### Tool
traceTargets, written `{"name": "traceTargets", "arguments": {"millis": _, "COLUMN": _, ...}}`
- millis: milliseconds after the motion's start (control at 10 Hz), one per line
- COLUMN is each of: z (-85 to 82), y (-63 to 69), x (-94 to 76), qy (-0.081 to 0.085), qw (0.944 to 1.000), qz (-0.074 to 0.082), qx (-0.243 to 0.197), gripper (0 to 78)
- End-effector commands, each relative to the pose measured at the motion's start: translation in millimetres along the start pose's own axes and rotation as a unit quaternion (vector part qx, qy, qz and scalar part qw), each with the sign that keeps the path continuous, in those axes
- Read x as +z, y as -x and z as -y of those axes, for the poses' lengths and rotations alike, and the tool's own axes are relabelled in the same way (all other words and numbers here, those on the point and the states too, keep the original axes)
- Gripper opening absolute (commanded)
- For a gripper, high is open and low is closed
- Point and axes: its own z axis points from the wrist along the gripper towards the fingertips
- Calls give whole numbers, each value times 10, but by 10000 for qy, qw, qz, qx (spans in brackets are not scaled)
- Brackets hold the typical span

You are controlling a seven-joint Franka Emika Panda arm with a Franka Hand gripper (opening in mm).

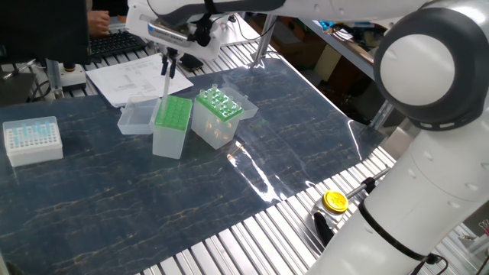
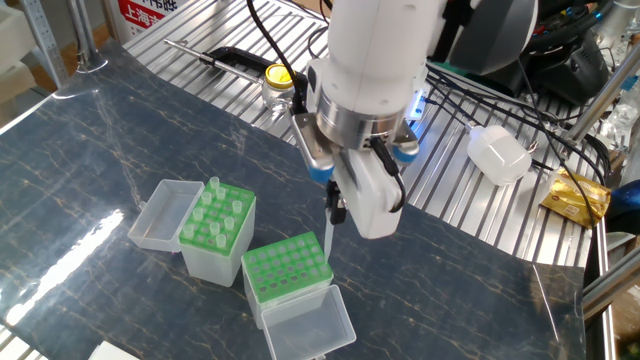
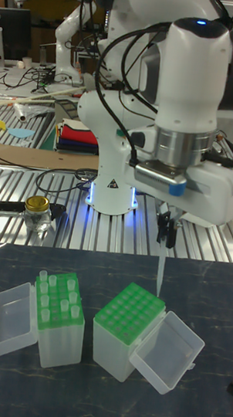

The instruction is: Transfer all large pipette tips from one holder to another

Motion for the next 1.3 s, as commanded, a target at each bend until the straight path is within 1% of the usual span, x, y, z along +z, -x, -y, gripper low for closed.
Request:
{"name": "traceTargets", "arguments": {"millis": 100, "z": -23, "y": 7, "x": 15, "qy": 6, "qw": 10000, "qz": 29, "qx": -74, "gripper": 12}}
{"name": "traceTargets", "arguments": {"millis": 600, "z": -11, "y": -2, "x": 32, "qy": 7, "qw": 9999, "qz": 25, "qx": -116, "gripper": 12}}
{"name": "traceTargets", "arguments": {"millis": 1300, "z": 54, "y": -13, "x": 133, "qy": 42, "qw": 9999, "qz": 50, "qx": -142, "gripper": 12}}
